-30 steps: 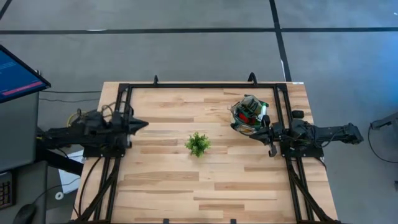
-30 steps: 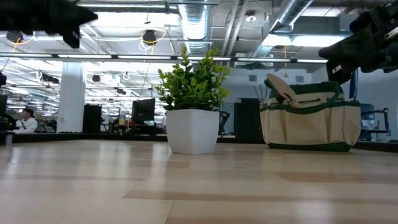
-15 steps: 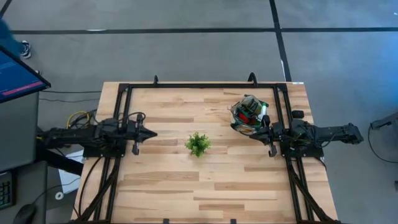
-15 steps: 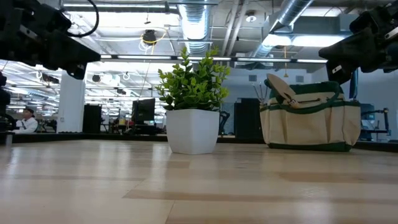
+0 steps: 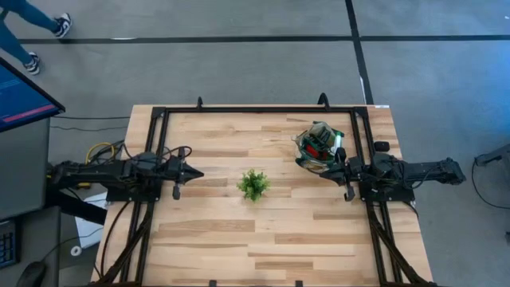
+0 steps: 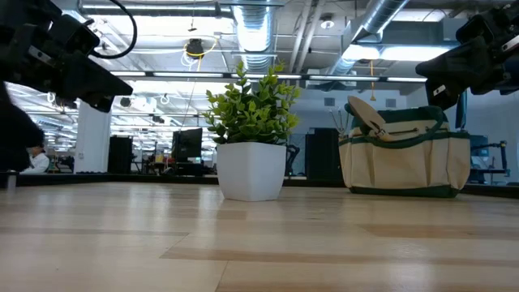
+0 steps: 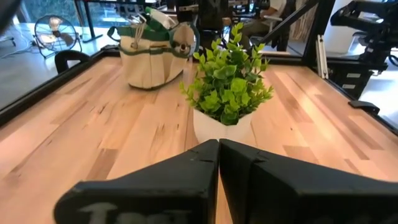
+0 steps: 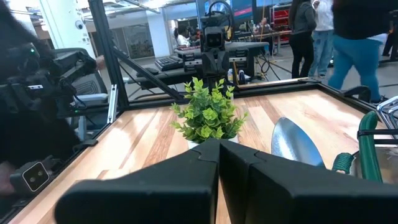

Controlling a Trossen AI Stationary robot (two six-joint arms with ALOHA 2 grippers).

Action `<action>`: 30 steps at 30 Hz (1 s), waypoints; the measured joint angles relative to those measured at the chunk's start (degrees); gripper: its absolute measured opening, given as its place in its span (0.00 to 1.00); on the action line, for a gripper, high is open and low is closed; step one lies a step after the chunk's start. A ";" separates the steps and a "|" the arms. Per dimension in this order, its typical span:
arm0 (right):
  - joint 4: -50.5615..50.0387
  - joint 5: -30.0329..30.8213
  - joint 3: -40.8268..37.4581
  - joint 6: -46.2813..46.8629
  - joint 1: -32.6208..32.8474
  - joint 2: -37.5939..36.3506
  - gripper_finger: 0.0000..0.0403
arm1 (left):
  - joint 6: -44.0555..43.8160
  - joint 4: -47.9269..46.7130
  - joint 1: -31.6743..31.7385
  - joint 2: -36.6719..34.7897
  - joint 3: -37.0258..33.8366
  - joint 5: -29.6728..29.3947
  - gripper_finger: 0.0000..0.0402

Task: Pick & Place Garden tools in Gardening bag
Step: Return to Home Position

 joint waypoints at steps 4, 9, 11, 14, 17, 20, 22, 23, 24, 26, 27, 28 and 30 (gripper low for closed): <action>0.00 0.00 0.00 0.00 0.00 0.00 0.00 | 0.01 0.10 0.00 0.91 0.00 -0.02 0.00; 0.00 0.00 0.00 0.00 0.00 0.00 0.00 | 0.00 0.39 0.02 1.67 0.00 -0.02 0.00; 0.00 0.00 0.00 0.00 0.00 0.00 0.00 | 0.00 0.43 0.00 1.65 0.00 -0.04 0.00; 0.00 0.00 0.00 0.00 0.00 0.00 0.00 | 0.00 0.41 0.02 1.65 0.00 -0.04 0.00; 0.00 0.00 0.00 0.00 0.00 0.00 0.00 | 0.00 0.45 0.02 1.63 0.00 -0.04 0.00; 0.00 0.00 0.00 0.00 0.00 0.00 0.00 | 0.00 0.50 0.02 1.62 0.02 -0.04 0.00; 0.00 0.00 0.00 0.00 0.00 0.00 0.00 | 0.00 0.55 0.02 1.62 0.02 -0.04 0.00; 0.00 0.00 0.00 0.00 0.00 0.00 0.00 | 0.00 0.64 0.02 1.62 0.02 -0.04 0.00; 0.00 0.00 0.00 0.00 0.00 0.00 0.00 | 0.00 0.71 0.01 1.62 0.04 -0.04 0.00; 0.00 0.00 0.00 0.00 0.00 0.00 0.00 | 0.00 0.80 0.00 1.62 0.04 -0.04 0.00; 0.00 0.00 0.00 0.00 0.00 0.00 0.00 | 0.00 0.85 0.02 1.62 0.04 -0.04 0.00; 0.00 0.00 0.00 0.00 0.00 0.00 0.00 | 0.00 0.85 0.02 1.62 0.04 -0.04 0.00; 0.00 0.00 0.00 0.00 0.00 0.00 0.00 | 0.00 0.86 0.02 1.62 0.04 -0.04 0.00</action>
